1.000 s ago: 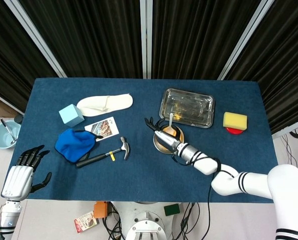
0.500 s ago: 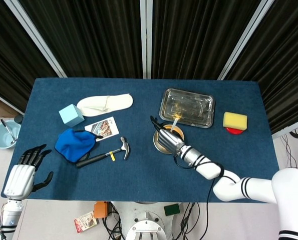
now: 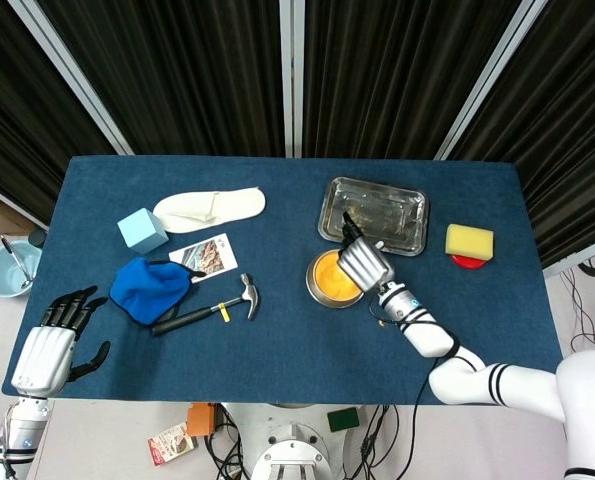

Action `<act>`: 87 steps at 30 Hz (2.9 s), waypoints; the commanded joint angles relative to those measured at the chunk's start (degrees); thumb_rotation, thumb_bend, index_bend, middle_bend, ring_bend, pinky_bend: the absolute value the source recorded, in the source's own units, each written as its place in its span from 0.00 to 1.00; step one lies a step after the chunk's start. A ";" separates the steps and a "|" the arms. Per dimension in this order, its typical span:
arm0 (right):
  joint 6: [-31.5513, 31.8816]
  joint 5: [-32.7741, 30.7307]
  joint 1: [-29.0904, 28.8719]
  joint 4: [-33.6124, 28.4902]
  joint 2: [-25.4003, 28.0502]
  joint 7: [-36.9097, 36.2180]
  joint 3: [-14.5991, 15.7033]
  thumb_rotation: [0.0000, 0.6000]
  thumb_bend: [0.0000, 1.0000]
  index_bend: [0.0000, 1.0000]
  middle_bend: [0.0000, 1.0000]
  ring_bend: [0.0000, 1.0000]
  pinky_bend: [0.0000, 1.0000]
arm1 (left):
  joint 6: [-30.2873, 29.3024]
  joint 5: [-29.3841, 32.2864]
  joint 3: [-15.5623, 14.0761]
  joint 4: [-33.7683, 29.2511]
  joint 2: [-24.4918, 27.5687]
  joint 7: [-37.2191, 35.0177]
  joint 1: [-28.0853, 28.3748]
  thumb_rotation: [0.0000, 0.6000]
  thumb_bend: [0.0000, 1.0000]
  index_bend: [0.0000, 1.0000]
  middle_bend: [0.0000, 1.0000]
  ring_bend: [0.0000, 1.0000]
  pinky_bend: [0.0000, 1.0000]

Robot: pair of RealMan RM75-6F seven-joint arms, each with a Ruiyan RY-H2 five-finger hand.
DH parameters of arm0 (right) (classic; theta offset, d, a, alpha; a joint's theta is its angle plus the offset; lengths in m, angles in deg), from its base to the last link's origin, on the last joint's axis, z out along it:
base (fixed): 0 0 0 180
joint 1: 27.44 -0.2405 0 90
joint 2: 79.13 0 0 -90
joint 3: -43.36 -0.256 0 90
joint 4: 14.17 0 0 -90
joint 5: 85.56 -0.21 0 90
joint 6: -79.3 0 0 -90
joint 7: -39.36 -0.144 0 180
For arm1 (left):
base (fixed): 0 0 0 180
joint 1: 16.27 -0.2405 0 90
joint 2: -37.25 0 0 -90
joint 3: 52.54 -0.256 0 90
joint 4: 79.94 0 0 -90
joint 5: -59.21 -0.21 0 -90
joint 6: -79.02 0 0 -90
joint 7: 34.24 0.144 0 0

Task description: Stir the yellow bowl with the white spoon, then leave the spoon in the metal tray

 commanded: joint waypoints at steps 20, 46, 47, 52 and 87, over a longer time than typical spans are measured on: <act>-1.45 -8.40 0.00 -5.01 3.59 -11.70 -5.84 1.00 0.57 0.82 0.41 0.17 0.00 | 0.31 0.14 0.14 -1.65 0.93 1.30 0.20 0.89 0.33 0.17 0.09 0.11 0.13; -0.42 18.36 -9.72 -1.87 3.64 35.12 6.94 1.00 0.58 0.83 0.43 0.17 0.00 | -0.66 0.14 -0.12 0.90 -0.49 -0.93 -0.54 0.89 0.33 0.17 0.09 0.11 0.13; -0.39 17.71 -9.28 -1.94 3.41 36.57 6.80 1.00 0.58 0.84 0.43 0.17 0.00 | -0.72 0.14 -0.16 1.02 -0.54 -1.05 -0.60 0.89 0.33 0.17 0.09 0.11 0.13; -0.06 14.40 -7.62 -2.51 2.47 43.35 6.27 1.00 0.58 0.84 0.43 0.17 0.00 | -0.61 0.35 -0.24 1.48 -0.70 -1.49 -0.71 0.89 0.33 0.17 0.09 0.11 0.13; 8.91 6.24 -4.11 -2.10 -2.67 48.31 5.82 1.00 0.58 0.87 0.44 0.17 0.00 | -0.08 0.93 0.26 1.61 -0.86 -1.42 -0.44 0.88 0.33 0.17 0.09 0.11 0.13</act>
